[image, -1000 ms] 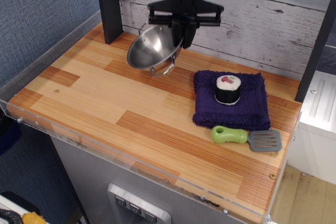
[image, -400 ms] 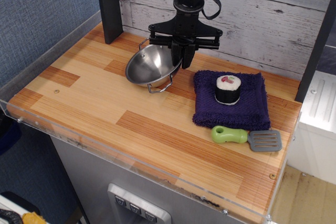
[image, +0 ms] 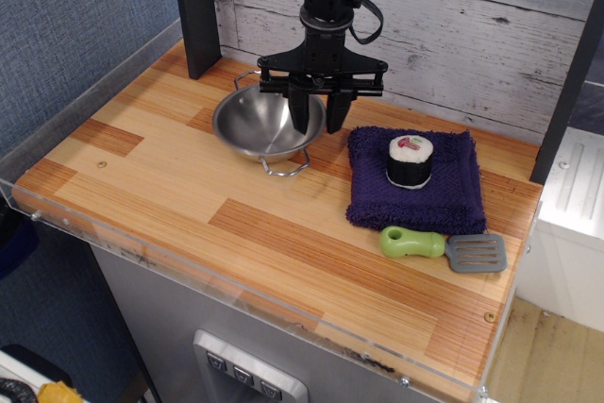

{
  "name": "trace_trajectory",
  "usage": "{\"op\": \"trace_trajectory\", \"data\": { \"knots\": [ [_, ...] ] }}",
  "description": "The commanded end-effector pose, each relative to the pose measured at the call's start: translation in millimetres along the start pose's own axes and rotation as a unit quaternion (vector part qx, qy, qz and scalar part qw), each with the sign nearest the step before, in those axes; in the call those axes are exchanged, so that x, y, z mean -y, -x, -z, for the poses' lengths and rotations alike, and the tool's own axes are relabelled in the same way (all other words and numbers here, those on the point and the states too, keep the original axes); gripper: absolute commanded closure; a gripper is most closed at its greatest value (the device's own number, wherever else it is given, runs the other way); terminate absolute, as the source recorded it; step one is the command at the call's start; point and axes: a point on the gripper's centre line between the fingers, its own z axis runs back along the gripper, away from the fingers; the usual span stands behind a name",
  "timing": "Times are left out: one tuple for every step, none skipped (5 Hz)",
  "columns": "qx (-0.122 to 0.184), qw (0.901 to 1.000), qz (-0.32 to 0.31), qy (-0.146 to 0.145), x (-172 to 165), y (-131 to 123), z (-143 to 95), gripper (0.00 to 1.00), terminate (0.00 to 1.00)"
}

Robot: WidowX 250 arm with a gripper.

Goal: Move the frying pan to a little bit on the table.

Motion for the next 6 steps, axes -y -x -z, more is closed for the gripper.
{"op": "trace_trajectory", "data": {
  "knots": [
    [0.017,0.9997,-0.012,0.012,-5,3,-12,0.0,0.0],
    [0.019,0.9997,-0.011,0.013,-5,2,-15,0.0,0.0],
    [0.023,0.9994,-0.004,0.025,-7,-2,-20,0.0,0.0],
    [0.051,0.9961,0.006,0.071,-8,-13,-66,0.0,0.0],
    [0.095,0.9907,0.0,0.098,-8,-15,-113,0.0,0.0],
    [0.11,0.9873,-0.005,0.115,-13,-12,-139,0.0,0.0]
  ]
}}
